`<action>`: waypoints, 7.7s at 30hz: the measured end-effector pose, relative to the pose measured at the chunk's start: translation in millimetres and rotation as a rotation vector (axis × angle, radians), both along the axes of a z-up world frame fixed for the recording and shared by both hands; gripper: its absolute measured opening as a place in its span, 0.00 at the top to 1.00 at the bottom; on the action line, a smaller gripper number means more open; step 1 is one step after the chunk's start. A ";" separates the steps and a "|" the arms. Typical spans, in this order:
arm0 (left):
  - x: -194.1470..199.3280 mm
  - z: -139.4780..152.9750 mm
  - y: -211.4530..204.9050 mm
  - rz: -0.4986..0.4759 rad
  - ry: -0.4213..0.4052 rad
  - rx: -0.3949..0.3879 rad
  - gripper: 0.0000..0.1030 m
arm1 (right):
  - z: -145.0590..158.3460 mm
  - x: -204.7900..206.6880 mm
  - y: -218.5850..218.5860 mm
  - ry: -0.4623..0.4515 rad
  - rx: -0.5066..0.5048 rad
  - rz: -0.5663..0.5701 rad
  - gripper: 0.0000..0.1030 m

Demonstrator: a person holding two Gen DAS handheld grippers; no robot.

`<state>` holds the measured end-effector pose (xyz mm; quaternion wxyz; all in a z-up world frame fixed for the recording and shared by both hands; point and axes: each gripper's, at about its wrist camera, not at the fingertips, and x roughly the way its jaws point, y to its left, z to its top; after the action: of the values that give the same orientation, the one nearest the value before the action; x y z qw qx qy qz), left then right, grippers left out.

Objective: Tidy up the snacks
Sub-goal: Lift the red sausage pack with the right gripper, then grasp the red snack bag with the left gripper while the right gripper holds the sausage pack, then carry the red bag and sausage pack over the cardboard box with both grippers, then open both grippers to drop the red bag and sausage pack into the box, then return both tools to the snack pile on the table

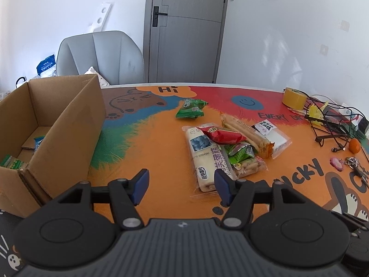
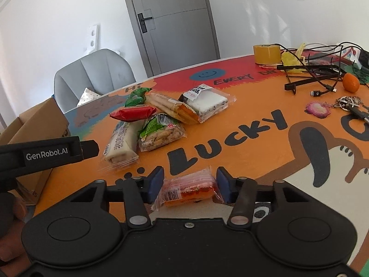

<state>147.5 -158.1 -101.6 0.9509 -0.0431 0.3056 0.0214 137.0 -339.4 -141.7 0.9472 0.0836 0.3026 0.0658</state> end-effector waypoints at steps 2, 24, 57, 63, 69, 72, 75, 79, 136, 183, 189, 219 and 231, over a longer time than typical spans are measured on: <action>1.2 2.4 -2.5 -0.010 -0.002 0.013 0.41 | 0.1 1.2 -5.3 -0.002 0.020 -0.003 0.53; 59.9 16.3 -26.8 -0.061 0.018 0.039 0.35 | 2.2 42.0 -49.1 0.019 0.135 -0.159 0.54; 88.0 -6.2 -43.7 -0.030 0.013 0.048 0.68 | 2.5 54.3 -46.4 0.011 0.036 -0.168 0.30; 81.2 -0.6 -35.4 -0.033 0.002 0.009 0.84 | 2.2 53.2 -39.1 0.008 -0.053 -0.190 0.52; 70.1 5.8 -29.0 -0.033 -0.017 -0.007 0.84 | 4.2 45.3 -44.3 0.008 -0.002 -0.202 0.54; 64.5 9.2 -26.1 -0.030 -0.027 -0.007 0.84 | 5.8 41.3 -46.9 0.005 0.030 -0.204 0.55; 59.0 14.1 -22.2 -0.029 -0.035 -0.014 0.84 | 9.2 38.3 -45.4 0.000 0.042 -0.202 0.54; 48.8 23.6 -14.7 -0.020 -0.065 -0.018 0.84 | 18.1 33.1 -38.3 -0.027 0.042 -0.186 0.54; -37.6 74.5 179.6 0.234 -0.194 -0.141 0.84 | 97.3 -7.9 154.3 -0.235 -0.003 0.165 0.54; -60.9 74.1 185.6 0.329 -0.209 -0.125 0.05 | 97.2 -17.2 160.0 -0.186 -0.002 0.155 0.00; -60.1 71.9 159.6 0.264 -0.207 -0.101 0.05 | 90.0 -19.5 131.1 -0.162 0.008 0.084 0.00; -36.2 65.4 48.5 0.070 -0.178 0.005 0.05 | 74.6 -23.7 17.9 -0.172 0.062 -0.092 0.00; -15.0 48.5 24.9 0.028 -0.122 0.037 0.05 | 56.2 -4.6 -6.2 -0.127 0.088 -0.121 0.00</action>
<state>132.5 -133.2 -53.1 0.9680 -0.0310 0.2459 0.0378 132.4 -345.5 -85.6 0.9621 0.1387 0.2332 0.0270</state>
